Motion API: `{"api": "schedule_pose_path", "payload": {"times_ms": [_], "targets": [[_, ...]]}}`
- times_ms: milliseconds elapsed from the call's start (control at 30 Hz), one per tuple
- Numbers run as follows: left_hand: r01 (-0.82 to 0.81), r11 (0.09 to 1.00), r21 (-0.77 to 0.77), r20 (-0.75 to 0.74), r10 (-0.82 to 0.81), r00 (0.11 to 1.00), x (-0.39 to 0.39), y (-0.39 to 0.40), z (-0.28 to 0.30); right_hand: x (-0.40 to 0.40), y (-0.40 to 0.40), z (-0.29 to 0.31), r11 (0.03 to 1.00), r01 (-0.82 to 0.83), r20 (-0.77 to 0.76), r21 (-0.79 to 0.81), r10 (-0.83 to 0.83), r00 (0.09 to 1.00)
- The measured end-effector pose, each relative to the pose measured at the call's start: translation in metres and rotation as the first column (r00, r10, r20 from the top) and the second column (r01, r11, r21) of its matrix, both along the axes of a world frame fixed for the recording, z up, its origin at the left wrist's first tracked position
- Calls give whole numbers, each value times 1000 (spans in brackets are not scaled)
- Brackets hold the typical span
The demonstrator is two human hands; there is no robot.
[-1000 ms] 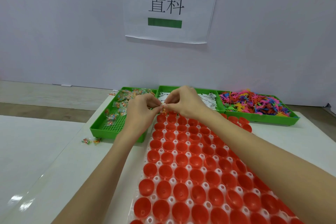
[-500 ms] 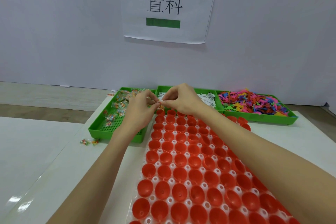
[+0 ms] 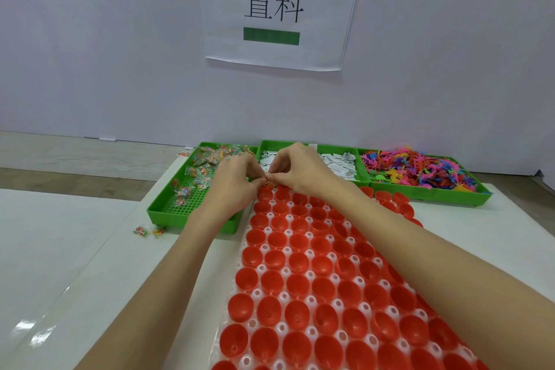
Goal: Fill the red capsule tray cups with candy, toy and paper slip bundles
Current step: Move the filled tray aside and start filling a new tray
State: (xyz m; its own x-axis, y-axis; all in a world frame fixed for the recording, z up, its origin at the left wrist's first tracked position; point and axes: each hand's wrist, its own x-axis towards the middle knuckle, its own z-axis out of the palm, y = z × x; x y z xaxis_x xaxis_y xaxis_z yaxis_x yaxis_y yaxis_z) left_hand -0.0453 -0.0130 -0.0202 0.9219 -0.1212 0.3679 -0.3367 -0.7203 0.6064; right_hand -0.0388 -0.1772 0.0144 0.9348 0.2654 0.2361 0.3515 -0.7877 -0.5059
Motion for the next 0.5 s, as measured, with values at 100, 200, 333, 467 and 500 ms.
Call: {"api": "schedule_pose_path", "payload": {"times_ms": [100,200,333,467,500], "targets": [[19,1000,8,-9,-19,1000,0,2,3,0,2,1,999,12,11,-43,-11,1000],[20,1000,19,-6,-20,1000,0,1,3,-1,7,1,997,20,33,-69,-18,999],[-8,999,41,12,8,1000,0,0,0,-1,14,0,993,45,29,-105,-42,999],[-11,1000,-4,-8,11,1000,1,1,-1,0,13,6,993,44,-22,-111,-47,999],[-10,1000,-17,-13,10,1000,1,1,-1,1,11,7,993,37,-30,-110,-41,999]]}}
